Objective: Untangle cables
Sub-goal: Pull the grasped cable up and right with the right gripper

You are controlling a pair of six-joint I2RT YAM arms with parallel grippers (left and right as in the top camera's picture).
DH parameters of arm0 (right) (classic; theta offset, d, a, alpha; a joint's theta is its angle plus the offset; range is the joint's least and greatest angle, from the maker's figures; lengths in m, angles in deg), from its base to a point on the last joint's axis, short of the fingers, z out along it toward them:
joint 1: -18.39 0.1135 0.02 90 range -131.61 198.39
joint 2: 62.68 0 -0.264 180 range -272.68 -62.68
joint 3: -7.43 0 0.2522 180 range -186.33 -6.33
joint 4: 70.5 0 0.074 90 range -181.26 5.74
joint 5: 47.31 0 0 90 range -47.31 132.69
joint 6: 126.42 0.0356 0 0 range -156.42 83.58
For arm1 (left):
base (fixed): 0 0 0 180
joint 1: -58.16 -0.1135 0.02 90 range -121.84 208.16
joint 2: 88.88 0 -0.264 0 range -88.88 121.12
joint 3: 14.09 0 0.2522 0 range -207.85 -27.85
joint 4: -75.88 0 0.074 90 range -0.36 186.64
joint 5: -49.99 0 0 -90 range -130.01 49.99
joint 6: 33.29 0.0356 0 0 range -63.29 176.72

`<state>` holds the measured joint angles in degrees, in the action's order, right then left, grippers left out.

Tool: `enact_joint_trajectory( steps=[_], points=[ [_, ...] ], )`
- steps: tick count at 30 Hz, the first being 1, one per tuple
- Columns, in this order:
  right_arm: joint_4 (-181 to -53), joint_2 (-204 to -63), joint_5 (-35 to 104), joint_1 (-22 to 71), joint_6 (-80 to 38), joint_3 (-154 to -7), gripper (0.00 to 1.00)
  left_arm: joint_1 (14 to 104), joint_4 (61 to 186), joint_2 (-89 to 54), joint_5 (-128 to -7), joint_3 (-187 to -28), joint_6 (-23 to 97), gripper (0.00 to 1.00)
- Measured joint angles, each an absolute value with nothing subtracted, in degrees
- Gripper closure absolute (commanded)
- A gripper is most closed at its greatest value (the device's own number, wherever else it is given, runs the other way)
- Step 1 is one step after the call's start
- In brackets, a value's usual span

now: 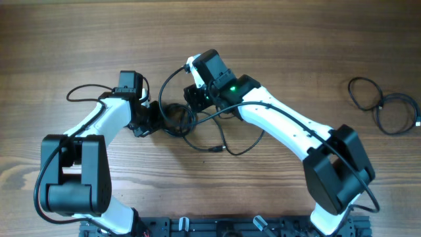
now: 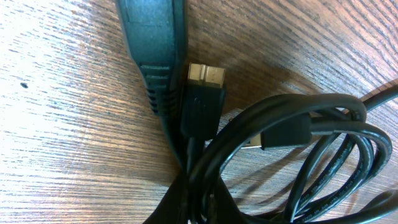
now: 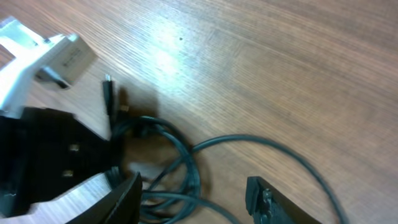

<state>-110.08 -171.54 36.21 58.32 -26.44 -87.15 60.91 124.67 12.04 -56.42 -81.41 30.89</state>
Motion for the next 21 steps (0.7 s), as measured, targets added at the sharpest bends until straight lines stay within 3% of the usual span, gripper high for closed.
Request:
enact_joint_trajectory(
  steps=[7,14,17,18,20,21],
  points=[
    [-110.9,-178.6,40.6,57.5,-58.1,-87.0,0.44,60.9,124.7,12.0,-56.4,-81.4,30.9,0.93],
    [-110.5,-183.3,33.4,50.7,-67.8,-87.0,0.49,60.9,124.7,12.0,-56.4,-81.4,30.9,0.92],
    [-109.8,-184.5,30.7,49.6,-70.2,-87.1,0.45,60.9,124.7,12.0,-56.4,-81.4,30.9,0.92],
    [-109.5,-184.5,30.6,49.6,-70.6,-87.1,0.48,60.9,124.7,12.0,-56.4,-81.4,30.9,0.92],
    [-109.9,-184.5,30.2,49.6,-71.0,-87.1,0.79,60.9,124.7,12.0,-56.4,-81.4,30.9,0.92],
    [-110.4,-184.5,29.9,49.6,-71.2,-87.1,0.88,60.9,124.7,12.0,-56.4,-81.4,30.9,0.92]
  ],
)
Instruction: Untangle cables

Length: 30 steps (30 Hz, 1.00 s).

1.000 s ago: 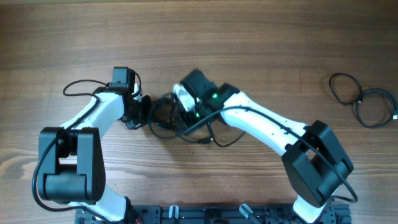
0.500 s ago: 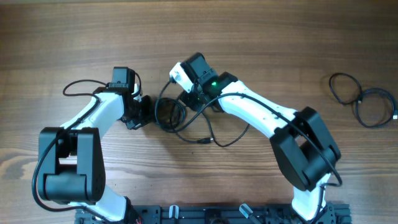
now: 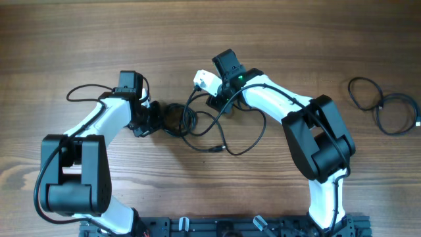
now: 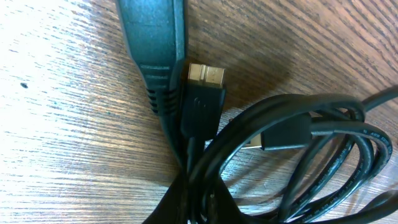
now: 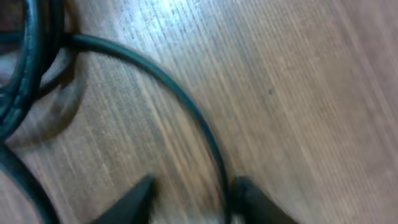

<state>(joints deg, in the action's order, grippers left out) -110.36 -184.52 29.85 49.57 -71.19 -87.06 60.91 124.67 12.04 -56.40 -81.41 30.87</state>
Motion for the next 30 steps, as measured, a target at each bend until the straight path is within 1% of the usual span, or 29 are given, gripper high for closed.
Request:
enact_joint_trajectory(
  steps=[1,3,4,8,10,12,14,17,20,23,24,25,26,28,30],
  points=[
    [-110.8,-184.5,29.6,49.6,-71.3,-87.1,0.88,60.9,124.7,12.0,-56.4,-81.4,30.9,0.92],
    [-112.1,-184.5,29.2,49.6,-71.5,-87.2,0.94,60.9,124.7,12.0,-56.4,-81.4,30.9,0.92],
    [-112.7,-184.5,29.4,49.6,-71.5,-87.4,0.96,60.9,124.7,12.0,-56.4,-81.4,30.9,0.92],
    [-115.8,-184.4,31.1,49.6,-70.5,-88.3,0.96,60.9,124.7,12.0,-56.4,-81.4,30.9,0.92],
    [-118.3,-183.5,34.4,49.6,-69.0,-88.3,0.96,60.9,124.7,12.0,-56.4,-81.4,30.9,0.92],
    [-119.9,-181.5,40.2,49.6,-65.5,-88.1,0.96,60.9,124.7,12.0,-56.4,-81.4,30.9,0.92],
    [-122.0,-175.1,46.8,48.8,-60.1,-88.1,0.96,60.9,124.7,12.0,-56.4,-81.4,30.9,0.92],
    [-125.5,-169.8,49.3,46.5,-54.0,-88.2,0.96,60.9,124.6,12.0,-56.4,-81.4,30.9,0.92],
    [-128.4,-169.4,51.2,42.3,-46.1,-88.1,0.96,60.9,124.7,12.0,-56.4,-81.4,30.9,0.92],
    [-129.7,-169.4,52.0,35.7,-33.9,-88.1,0.95,60.9,124.7,12.0,-56.4,-81.4,30.9,0.93],
    [-130.6,-169.4,52.0,33.4,-30.9,-88.1,0.89,60.9,124.7,12.0,-56.4,-81.4,30.9,0.92],
    [-131.4,-169.4,50.0,30.4,-30.1,-88.1,0.73,60.9,124.7,12.0,-56.4,-81.4,30.9,0.92],
    [-131.9,-169.4,47.4,28.4,-31.3,-88.1,0.66,60.9,124.7,12.0,-56.4,-81.4,30.9,0.92],
    [-133.2,-169.4,36.9,26.1,-38.1,-88.1,0.55,60.9,124.7,12.0,-56.4,-81.4,30.9,0.92],
    [-132.9,-169.4,28.8,26.7,-43.9,-88.1,0.52,60.9,124.6,12.0,-56.4,-81.4,30.9,0.92]
  ],
)
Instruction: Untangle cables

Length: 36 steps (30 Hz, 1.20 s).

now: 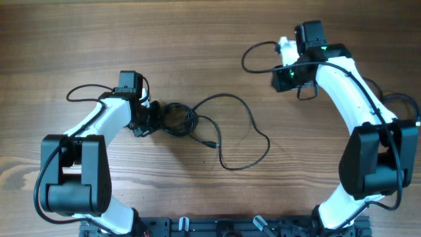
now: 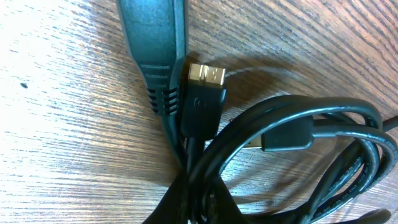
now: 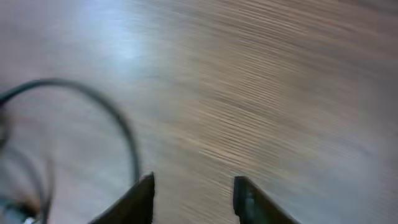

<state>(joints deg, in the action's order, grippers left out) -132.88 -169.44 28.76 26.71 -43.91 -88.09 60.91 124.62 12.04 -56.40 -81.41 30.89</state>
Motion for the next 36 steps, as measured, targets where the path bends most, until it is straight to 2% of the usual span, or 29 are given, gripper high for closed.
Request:
enact_joint_trajectory(
  steps=[4,9,12,15,16,17,18,19,22,28,32,36],
  points=[
    [-129.5,-169.4,22.7,33.0,-54.8,-87.7,0.5,60.9,124.6,12.0,-56.4,-81.4,30.9,0.96],
    [-121.7,-170.2,23.7,44.1,-64.5,-87.5,0.44,60.9,124.6,12.0,-56.4,-81.4,30.9,0.96],
    [-119.0,-174.5,26.6,45.4,-68.2,-87.5,0.38,60.9,124.6,12.0,-56.4,-81.4,31.7,0.96],
    [-116.8,-181.0,28.4,45.1,-69.7,-87.4,0.38,60.9,124.6,12.0,-56.4,-81.4,32.5,0.96],
    [-115.9,-183.3,28.7,45.1,-70.0,-87.4,0.44,60.9,124.6,12.0,-56.4,-81.4,32.6,0.96],
    [-114.7,-184.0,28.8,45.1,-70.4,-87.7,0.57,60.9,124.6,12.0,-56.4,-81.4,32.7,0.96],
    [-114.2,-184.4,29.0,45.1,-70.8,-87.7,0.79,60.9,124.3,12.0,-56.4,-81.4,32.8,0.96],
    [-114.0,-184.5,29.5,45.1,-71.0,-87.9,0.96,60.9,124.2,12.0,-56.4,-81.3,32.9,0.96],
    [-114.5,-184.6,31.7,45.1,-69.6,-88.2,0.96,60.9,124.2,12.0,-56.4,-81.3,33.1,0.96],
    [-118.5,-180.8,33.8,43.5,-55.2,-88.2,0.96,60.9,124.2,12.0,-56.4,-81.3,33.1,0.96],
    [-122.9,-170.9,34.9,37.6,-47.5,-88.3,0.96,60.9,124.1,12.0,-56.4,-81.3,33.1,0.96],
    [-128.2,-169.9,36.6,29.9,-44.0,-87.9,0.96,61.3,123.4,12.0,-56.4,-81.3,33.3,0.96]
  ],
)
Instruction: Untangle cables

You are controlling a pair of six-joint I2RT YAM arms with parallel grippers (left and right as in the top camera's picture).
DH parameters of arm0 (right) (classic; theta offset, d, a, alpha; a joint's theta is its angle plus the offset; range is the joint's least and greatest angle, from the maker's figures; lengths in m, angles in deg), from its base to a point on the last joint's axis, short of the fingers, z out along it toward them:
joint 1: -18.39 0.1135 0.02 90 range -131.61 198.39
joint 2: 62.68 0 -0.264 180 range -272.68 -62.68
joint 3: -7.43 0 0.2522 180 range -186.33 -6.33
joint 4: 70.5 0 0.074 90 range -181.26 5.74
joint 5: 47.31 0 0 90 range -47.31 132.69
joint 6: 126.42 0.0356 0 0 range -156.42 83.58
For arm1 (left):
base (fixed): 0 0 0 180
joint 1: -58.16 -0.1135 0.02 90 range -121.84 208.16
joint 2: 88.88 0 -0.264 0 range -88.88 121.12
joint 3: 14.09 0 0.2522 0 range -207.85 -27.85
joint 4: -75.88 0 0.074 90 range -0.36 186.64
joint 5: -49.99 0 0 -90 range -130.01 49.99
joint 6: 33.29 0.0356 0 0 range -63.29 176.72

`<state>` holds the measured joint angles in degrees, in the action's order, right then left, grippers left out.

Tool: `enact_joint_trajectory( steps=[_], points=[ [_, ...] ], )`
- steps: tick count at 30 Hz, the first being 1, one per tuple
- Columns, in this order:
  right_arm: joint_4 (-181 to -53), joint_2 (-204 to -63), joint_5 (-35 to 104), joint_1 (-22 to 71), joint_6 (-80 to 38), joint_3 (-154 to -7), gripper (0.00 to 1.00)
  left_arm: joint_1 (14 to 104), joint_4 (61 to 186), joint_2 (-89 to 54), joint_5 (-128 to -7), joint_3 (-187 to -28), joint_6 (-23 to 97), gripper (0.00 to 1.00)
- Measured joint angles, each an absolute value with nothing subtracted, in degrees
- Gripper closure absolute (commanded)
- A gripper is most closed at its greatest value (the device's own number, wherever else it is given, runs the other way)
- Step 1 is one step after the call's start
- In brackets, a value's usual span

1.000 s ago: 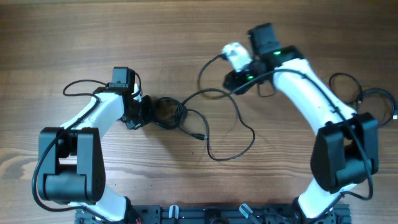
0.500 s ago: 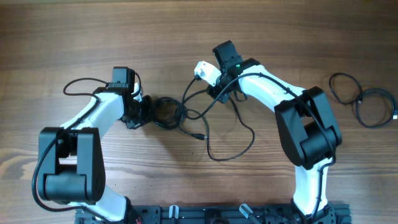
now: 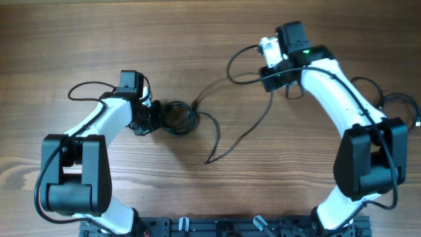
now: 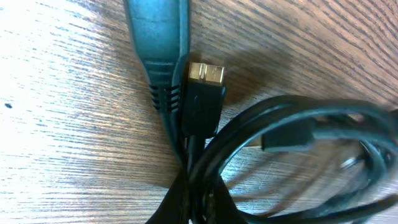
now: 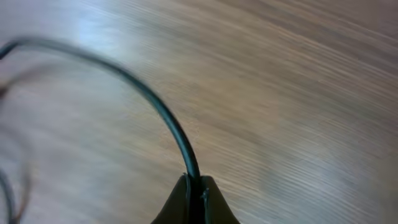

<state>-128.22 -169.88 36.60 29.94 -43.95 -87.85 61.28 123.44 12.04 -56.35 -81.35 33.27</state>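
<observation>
A coil of black cables (image 3: pixel 177 117) lies left of the table's middle, and my left gripper (image 3: pixel 152 118) is shut on it. In the left wrist view the left gripper (image 4: pixel 198 202) pinches the bundle just below a black gold-tipped plug (image 4: pixel 204 93) and a grey-green plug (image 4: pixel 158 50). My right gripper (image 3: pixel 273 78), at the back right, is shut on a single black cable (image 5: pixel 168 118); the right gripper (image 5: pixel 194 183) shows it pinched between the tips. That cable runs from the coil, and its loose end (image 3: pixel 209 160) lies towards the front.
A second bundle of black cable (image 3: pixel 388 108) lies at the far right edge. A thin loop of cable (image 3: pixel 237 59) curls at the back beside the right gripper. Both arms reach in from the front edge.
My right gripper was open at the back right; now it is shut on the single cable, slightly further left. The wide loop on the table has drawn straighter. The left gripper still holds the coil.
My left gripper held the coil throughout. My right gripper stood open right next to the coil, then a little to the right with a cable between its fingers, then open far back right with the cable spread out, and now shut on that cable.
</observation>
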Motion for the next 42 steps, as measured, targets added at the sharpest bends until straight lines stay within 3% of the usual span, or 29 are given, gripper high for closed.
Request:
enact_joint_trajectory(
  steps=[6,15,17,20,21,22,30,36,42],
  points=[
    [-128.4,-169.9,41.1,22.8,-33.3,-87.0,0.96,61.3,123.4,12.0,-56.4,-81.3,33.3,0.96],
    [-129.6,-169.9,47.9,22.7,-26.1,-87.0,0.96,61.3,123.4,12.0,-56.4,-81.3,33.3,0.96],
    [-129.7,-169.9,47.9,22.7,-25.7,-87.0,0.96,61.3,123.6,12.0,-56.4,-81.4,33.3,0.87],
    [-129.7,-169.9,47.9,22.7,-25.7,-87.0,0.96,61.2,128.7,12.0,-57.1,-83.9,35.0,0.52],
    [-129.7,-169.9,47.9,22.7,-25.7,-87.0,0.96,61.2,130.0,11.6,-57.4,-86.4,36.0,0.43],
    [-129.6,-169.9,47.9,22.7,-25.7,-87.0,0.95,61.2,130.6,10.8,-57.7,-88.9,36.7,0.4],
    [-129.1,-169.9,47.9,22.7,-25.7,-87.0,0.95,63.0,129.9,7.6,-55.9,-91.9,42.8,0.41],
    [-128.5,-169.9,41.7,22.7,-33.6,-87.0,0.96,69.8,129.5,7.8,-48.5,-91.9,43.4,0.77],
    [-127.0,-169.9,34.6,22.7,-39.6,-87.0,0.95,70.0,126.7,13.3,-44.1,-91.9,37.5,0.83]
  ],
)
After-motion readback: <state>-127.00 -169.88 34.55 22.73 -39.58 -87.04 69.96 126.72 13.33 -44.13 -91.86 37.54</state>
